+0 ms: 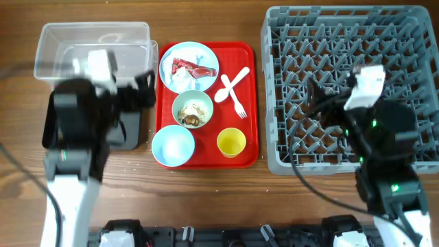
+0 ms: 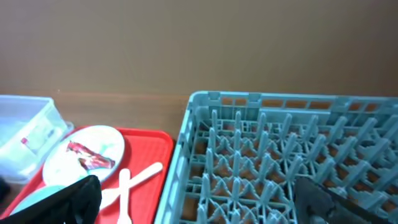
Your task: Sort waste into correct bins and load items into the dishwasher rack
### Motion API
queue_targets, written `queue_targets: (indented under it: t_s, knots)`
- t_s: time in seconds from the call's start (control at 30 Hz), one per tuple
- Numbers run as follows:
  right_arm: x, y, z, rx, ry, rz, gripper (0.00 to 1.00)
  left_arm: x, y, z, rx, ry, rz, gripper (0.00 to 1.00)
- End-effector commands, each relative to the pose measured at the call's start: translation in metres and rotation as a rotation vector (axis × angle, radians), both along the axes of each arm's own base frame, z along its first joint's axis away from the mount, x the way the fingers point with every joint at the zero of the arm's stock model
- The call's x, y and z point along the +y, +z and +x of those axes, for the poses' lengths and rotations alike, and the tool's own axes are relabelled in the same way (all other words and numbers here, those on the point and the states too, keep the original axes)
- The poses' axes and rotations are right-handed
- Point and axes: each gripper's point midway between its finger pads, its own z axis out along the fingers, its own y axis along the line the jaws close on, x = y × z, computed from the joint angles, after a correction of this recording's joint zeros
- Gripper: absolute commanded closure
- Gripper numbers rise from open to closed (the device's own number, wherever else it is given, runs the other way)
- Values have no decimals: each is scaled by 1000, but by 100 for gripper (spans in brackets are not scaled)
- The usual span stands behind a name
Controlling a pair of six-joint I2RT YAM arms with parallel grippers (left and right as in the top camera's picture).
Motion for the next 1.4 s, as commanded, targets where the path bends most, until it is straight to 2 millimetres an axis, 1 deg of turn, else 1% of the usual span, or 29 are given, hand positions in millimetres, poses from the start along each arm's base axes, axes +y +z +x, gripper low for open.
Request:
queue_targets:
  t_s: [0.0,0.1,0.13,0.17,0.2,0.27,0.37,0.4,0.47,0.53,0.57,0.63,0.73,0.8,0.83,0.9,0.97,1.03,1.17,1.23,1.3,1.37]
  knots:
    - [21,11,6,96,95,79,0,-26,5,53,165,-109,-6,0]
    - [44,8,5,130,221,126,0,-45,-9,72,270,-186,53,0]
    - [48,6,5,141,244,134,0,-51,-14,76,309,-210,70,0]
    - [50,2,5,156,255,143,0,-56,-19,79,343,-226,82,0]
    - [56,-5,5,205,269,201,0,-66,-27,86,390,-243,92,0]
    - [57,-17,4,276,245,255,0,-80,-38,99,397,-269,91,0]
    - [55,-36,7,345,220,252,0,-93,-58,107,422,-295,87,0]
    - [54,-39,9,356,211,249,0,-96,-62,110,424,-299,87,0]
    - [50,-47,13,375,183,237,0,-106,-65,115,402,-336,98,0]
    - [44,-52,17,382,145,219,0,-110,-66,116,390,-333,132,0]
    - [40,-54,19,383,123,209,0,-108,-66,118,386,-289,165,0]
    - [35,-56,22,380,94,194,0,-103,-58,122,387,-196,190,0]
    - [31,-56,24,375,75,184,0,-104,-36,132,382,-127,139,1]
    - [31,-56,23,376,75,184,0,-106,-33,139,387,-125,138,0]
    - [31,-56,23,376,75,184,0,-107,-36,143,394,-125,139,1]
    - [31,-56,23,376,75,185,0,-111,-60,154,447,-128,151,0]
    - [31,-56,23,378,75,184,0,-112,-95,159,516,-125,164,0]
    - [31,-58,22,385,74,184,0,-113,-132,163,587,-117,171,0]
    - [31,-62,20,402,72,183,0,-111,-189,164,701,-77,175,0]
    - [31,-64,20,408,71,183,0,-108,-207,164,733,-55,181,0]
    - [31,-66,21,415,70,183,0,-108,-219,166,743,-53,187,0]
    - [31,-72,23,437,64,189,0,-109,-236,169,750,-75,208,0]
